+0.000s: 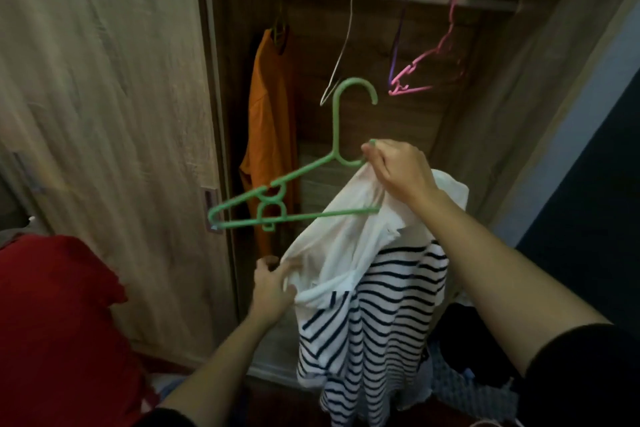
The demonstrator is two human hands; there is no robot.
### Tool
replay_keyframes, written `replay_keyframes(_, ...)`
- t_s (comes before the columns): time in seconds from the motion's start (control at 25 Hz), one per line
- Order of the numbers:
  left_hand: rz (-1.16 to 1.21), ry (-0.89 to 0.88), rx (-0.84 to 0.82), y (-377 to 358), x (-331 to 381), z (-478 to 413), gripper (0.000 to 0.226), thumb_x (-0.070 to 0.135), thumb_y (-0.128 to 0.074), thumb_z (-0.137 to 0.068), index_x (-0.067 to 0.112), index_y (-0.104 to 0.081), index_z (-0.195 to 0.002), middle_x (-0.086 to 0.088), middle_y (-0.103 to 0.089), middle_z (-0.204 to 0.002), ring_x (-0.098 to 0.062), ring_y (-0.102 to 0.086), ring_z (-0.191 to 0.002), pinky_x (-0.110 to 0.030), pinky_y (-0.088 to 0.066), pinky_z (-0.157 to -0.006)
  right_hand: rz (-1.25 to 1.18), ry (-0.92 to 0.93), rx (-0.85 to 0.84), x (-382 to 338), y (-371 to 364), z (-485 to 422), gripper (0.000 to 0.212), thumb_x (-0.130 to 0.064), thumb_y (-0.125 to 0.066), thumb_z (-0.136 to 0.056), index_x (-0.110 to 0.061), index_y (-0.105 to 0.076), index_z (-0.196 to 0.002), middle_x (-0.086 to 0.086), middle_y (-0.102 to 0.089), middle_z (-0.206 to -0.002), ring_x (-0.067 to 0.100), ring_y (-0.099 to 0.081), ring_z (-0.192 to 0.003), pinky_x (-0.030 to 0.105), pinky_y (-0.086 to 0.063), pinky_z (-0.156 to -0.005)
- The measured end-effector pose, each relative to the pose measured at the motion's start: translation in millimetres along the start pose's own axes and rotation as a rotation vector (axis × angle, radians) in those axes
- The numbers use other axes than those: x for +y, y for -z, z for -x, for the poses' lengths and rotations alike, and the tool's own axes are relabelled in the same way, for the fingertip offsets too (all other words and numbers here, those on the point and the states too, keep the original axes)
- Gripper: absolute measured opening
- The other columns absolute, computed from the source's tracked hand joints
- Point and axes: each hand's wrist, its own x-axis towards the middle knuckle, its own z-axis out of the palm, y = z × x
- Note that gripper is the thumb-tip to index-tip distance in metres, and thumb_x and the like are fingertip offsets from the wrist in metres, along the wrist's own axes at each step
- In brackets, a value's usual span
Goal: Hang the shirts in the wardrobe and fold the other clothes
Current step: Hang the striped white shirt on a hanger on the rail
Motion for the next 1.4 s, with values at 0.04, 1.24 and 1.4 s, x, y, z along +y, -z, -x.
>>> replay_keyframes(0.04, 0.157, -0.012, 0.004, 12.0, -6.7, -7.2, 0.033, 0.003, -0.056, -0.076, 0.026, -0.066, -0.098, -0.01, -0.056, -0.115, -0.024, -0.053, -0.106, -0.028, -0.043, -0.096, 0.019, -0.021, -0.019, 11.6, 1.9, 8.7, 0.06, -0.052, -0.023, -0.093, -0.01, -0.062, -0.074, 0.007, -0.064, -0.077, 0.031, -0.061, -0.076, 0.028, -0.03, -0.06)
replay_keyframes(1.24, -0.091, -0.391, 0.123, 140.7, 41.6, -86.1, 0.024, 0.046, -0.049, -0.09, 0.022, -0.052, -0.091, 0.005, -0.054, -0.076, -0.016, -0.053, -0.072, -0.022, -0.035, -0.056, -0.167, -0.296, -0.186, 51.2, -9.5, 50.8, 0.031, -0.04, -0.033, -0.097, -0.023, -0.053, -0.114, -0.001, -0.061, -0.112, 0.016, -0.055, -0.097, 0.035, -0.042, -0.079)
replay_keyframes(1.4, -0.055, -0.366, 0.04, 164.6, 31.6, -94.9, 0.048, 0.064, -0.038, -0.08, 0.023, -0.055, -0.095, 0.001, -0.059, -0.085, -0.015, -0.056, -0.077, -0.029, -0.043, -0.063, -0.213, -0.33, -0.159, 77.3, -3.2, 73.3, 0.025, -0.018, -0.044, -0.097, -0.008, -0.066, -0.102, 0.013, -0.068, -0.098, 0.028, -0.062, -0.091, 0.035, -0.045, -0.078)
